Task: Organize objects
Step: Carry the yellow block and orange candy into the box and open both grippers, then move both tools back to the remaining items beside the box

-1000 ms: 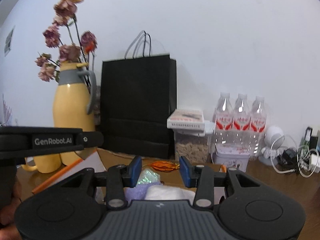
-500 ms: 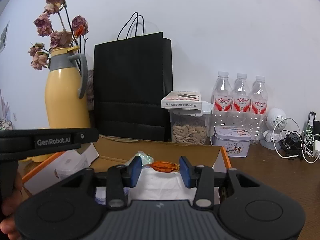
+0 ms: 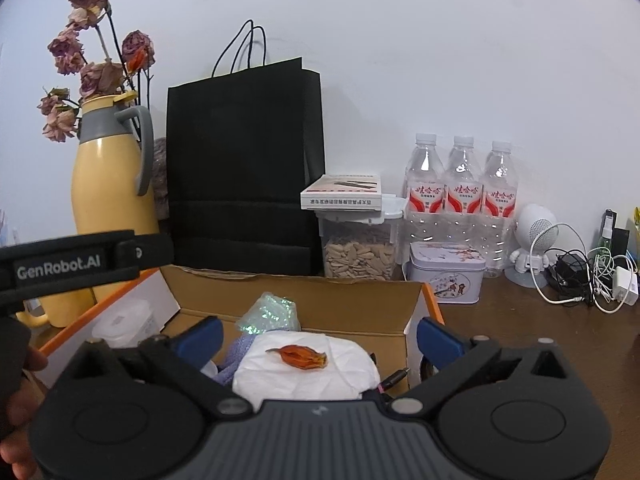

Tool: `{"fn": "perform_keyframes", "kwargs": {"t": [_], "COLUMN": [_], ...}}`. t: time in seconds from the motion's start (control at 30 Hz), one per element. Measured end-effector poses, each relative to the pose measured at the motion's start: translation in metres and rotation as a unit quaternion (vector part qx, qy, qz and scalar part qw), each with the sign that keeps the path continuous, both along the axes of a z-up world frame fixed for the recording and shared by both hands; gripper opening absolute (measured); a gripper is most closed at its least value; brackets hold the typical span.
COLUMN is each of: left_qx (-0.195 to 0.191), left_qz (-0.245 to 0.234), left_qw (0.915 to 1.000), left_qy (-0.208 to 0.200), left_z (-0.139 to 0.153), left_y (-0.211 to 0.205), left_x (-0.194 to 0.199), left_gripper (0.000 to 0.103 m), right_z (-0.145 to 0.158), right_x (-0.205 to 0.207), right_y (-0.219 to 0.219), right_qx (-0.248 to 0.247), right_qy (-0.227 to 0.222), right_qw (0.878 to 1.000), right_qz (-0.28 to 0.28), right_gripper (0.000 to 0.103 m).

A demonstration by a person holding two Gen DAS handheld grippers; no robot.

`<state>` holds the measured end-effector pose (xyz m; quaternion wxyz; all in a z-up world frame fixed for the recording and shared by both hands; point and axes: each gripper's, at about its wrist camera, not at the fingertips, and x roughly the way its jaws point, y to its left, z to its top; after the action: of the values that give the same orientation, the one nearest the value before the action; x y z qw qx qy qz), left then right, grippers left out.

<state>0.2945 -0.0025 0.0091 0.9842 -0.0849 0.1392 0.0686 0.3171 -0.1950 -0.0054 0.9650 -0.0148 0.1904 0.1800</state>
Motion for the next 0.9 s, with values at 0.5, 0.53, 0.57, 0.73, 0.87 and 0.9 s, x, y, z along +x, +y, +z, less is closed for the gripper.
{"fn": "perform_keyframes", "kwargs": {"t": [0.5,0.53,0.57,0.73,0.87,0.9], "left_qx": [0.000,0.000,0.000,0.003,0.009,0.009], "left_qz": [-0.012,-0.014,-0.015,-0.024,-0.027,-0.027], "left_qw": [0.9996,0.9996,0.9995,0.9991,0.9989,0.9990], "left_qy": [-0.025,-0.026,-0.028,-0.036,-0.037,-0.034], "left_z": [0.015,0.015,0.016,0.018,0.014,0.012], "left_y": [-0.001,0.000,0.001,0.004,0.008,0.009], "left_x": [-0.033,-0.037,-0.041,-0.065,-0.080,-0.083], "left_gripper": [0.103,0.103,0.103,0.103,0.103,0.103], "right_z": [0.012,0.013,0.014,0.014,0.013,0.013], "right_x": [-0.019,-0.022,-0.024,-0.042,-0.058,-0.063], "right_y": [-0.006,-0.007,-0.008,-0.014,-0.020,-0.021], "right_qx": [0.005,0.004,0.003,-0.007,-0.014,-0.016], "right_qy": [-0.025,-0.027,-0.028,-0.034,-0.037,-0.038], "right_qw": [1.000,1.000,1.000,0.999,0.999,0.999], "right_qz": [0.001,0.001,0.002,0.006,0.010,0.012], "right_gripper": [0.103,0.103,0.103,0.103,0.103,0.103]}}
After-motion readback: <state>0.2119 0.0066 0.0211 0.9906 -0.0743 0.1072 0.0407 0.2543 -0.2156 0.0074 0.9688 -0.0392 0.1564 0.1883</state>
